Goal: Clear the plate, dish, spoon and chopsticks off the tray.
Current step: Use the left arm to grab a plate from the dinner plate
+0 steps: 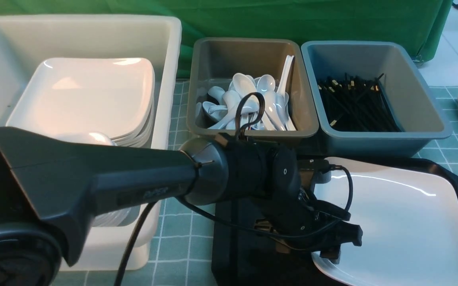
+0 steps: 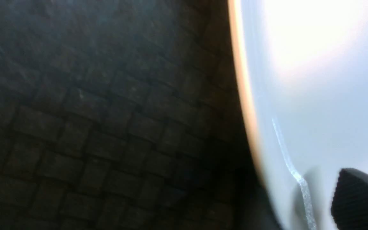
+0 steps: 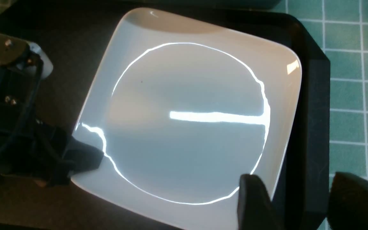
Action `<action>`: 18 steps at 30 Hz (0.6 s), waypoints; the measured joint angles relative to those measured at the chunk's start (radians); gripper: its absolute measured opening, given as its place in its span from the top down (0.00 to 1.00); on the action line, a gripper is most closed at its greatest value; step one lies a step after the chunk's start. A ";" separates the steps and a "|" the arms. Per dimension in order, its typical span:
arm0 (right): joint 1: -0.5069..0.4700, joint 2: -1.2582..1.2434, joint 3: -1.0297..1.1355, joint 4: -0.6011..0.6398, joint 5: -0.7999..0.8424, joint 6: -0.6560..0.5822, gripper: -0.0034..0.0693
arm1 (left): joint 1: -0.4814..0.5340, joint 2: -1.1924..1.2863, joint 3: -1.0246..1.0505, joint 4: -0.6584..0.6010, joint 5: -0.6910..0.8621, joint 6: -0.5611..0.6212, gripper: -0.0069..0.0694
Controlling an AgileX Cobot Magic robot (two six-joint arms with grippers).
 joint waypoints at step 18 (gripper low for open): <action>0.000 0.000 0.000 0.000 -0.005 0.000 0.46 | 0.032 -0.104 -0.009 0.041 0.044 -0.024 0.84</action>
